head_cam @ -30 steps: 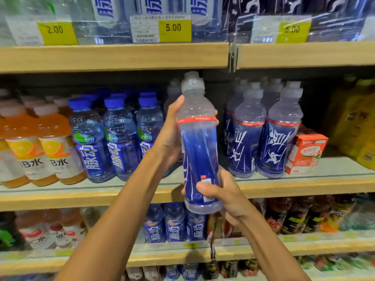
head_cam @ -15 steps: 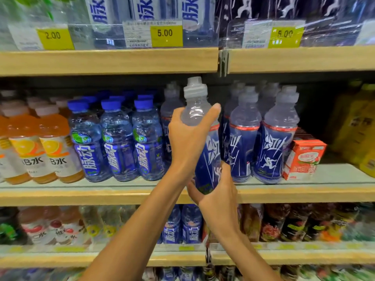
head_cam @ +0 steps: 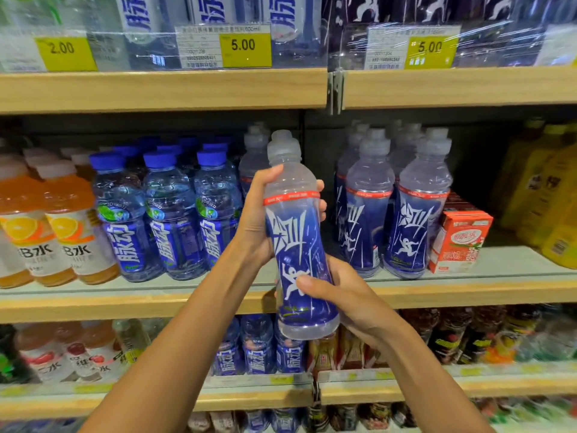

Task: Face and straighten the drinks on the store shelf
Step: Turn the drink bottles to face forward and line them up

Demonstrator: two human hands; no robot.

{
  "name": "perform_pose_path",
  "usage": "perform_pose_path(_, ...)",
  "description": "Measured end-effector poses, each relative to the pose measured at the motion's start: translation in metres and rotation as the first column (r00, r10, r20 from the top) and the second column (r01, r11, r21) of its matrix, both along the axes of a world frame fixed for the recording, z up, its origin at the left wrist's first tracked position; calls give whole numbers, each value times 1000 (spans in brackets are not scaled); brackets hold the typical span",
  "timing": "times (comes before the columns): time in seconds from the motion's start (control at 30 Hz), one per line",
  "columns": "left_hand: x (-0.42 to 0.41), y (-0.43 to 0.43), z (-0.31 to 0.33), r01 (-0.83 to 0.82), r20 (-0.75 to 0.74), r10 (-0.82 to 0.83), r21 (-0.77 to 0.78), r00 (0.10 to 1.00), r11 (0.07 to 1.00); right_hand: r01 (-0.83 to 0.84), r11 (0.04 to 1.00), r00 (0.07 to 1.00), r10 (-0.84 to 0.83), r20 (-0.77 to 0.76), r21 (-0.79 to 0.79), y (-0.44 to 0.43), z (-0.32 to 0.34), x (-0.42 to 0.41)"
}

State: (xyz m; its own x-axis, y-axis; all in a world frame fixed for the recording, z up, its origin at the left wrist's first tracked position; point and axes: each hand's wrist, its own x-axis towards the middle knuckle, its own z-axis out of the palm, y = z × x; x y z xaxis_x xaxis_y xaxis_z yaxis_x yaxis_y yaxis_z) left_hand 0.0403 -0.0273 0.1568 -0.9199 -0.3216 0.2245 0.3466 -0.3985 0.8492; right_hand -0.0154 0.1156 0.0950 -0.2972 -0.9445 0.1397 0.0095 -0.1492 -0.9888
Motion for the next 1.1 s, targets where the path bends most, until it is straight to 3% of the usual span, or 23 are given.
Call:
perform_pose_path(0.13, -3, -5, -7, 108, -74, -110, -25, 991, 994, 167, 986, 970, -166, -176, -9, -9, 3, 12)
perform_pose_path(0.23, -3, -5, -13, 95, -39, -99, -101, 994, 990, 324, 945, 922, -328, -205, -52, -17, -3, 19)
perform_pose_path(0.37, 4, -9, -21, -160, 152, 198, -232, 968, 959, 437, 894, 863, -448, -235, -99, -23, -8, 13)
perform_pose_path(0.43, 10, -13, -34, -311, 159, 367, -293, 916, 904, 480, 865, 827, -501, -256, -146, -29, -5, 2)
perform_pose_path(0.47, 15, -16, -43, -392, 102, 466, -403, 879, 827, 498, 851, 809, -525, -264, -166, -32, -2, -4)
perform_pose_path(0.5, 21, -19, -55, -453, 6, 556, -574, 831, 683, 514, 838, 794, -545, -269, -181, -37, -1, -9)
perform_pose_path(0.53, 27, -23, -69, -472, -109, 602, -734, 791, 488, 528, 827, 780, -562, -276, -193, -41, 0, -15)
perform_pose_path(0.6, 39, -29, -91, -425, -276, 581, -895, 766, 135, 558, 802, 744, -597, -299, -213, -51, -4, -24)
perform_pose_path(0.7, 48, -35, -108, -341, -441, 425, -893, 790, -293, 604, 763, 696, -645, -314, -228, -65, -13, -33)
perform_pose_path(0.77, 51, -41, -114, -308, -484, 290, -817, 826, -487, 620, 746, 683, -666, -300, -244, -72, -19, -36)
perform_pose_path(0.87, 51, -51, -119, -239, -431, 200, -764, 880, -599, 633, 731, 660, -682, -315, -256, -77, -20, -39)
perform_pose_path(0.97, 49, -53, -123, -236, -431, 187, -750, 883, -618, 666, 699, 588, -706, -395, -259, -76, -23, -33)
perform_pose_path(1.1, 48, -55, -126, -270, -457, 170, -743, 873, -612, 777, 477, 259, -837, -481, -410, -65, -46, -7)
